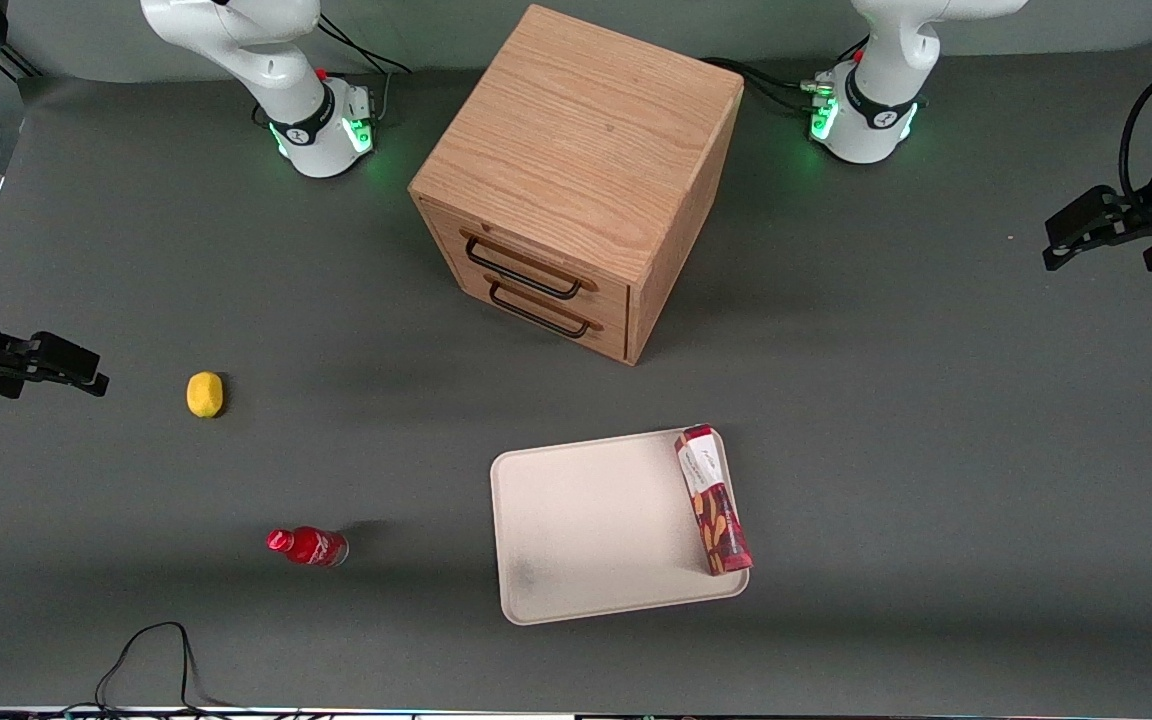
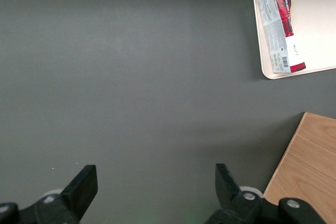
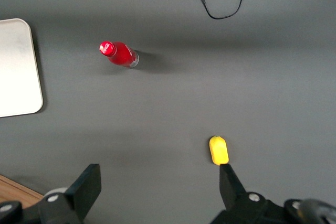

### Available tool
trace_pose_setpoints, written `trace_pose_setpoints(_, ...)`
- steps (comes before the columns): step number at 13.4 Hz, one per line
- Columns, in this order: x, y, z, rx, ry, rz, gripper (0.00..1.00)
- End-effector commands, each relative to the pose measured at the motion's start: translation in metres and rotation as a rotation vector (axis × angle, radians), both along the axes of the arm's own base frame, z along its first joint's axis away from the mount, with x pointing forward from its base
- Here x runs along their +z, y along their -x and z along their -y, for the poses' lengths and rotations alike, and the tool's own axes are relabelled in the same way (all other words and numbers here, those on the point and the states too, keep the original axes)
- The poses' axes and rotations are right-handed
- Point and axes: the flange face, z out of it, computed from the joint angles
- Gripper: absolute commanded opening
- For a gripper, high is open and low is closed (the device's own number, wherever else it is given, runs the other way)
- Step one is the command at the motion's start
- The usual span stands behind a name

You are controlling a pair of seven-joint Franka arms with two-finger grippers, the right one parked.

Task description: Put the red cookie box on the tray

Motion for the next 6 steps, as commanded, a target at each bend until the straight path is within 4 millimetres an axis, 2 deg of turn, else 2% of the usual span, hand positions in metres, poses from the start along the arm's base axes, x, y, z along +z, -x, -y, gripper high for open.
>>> trace_pose_setpoints(1, 0.004, 0.0114, 0.0012, 0.02, 0.011, -0.035, 1.0)
trace_pose_setpoints(6, 0.0033, 0.0133, 0.0019, 0.023, 0.01, -0.051, 1.0)
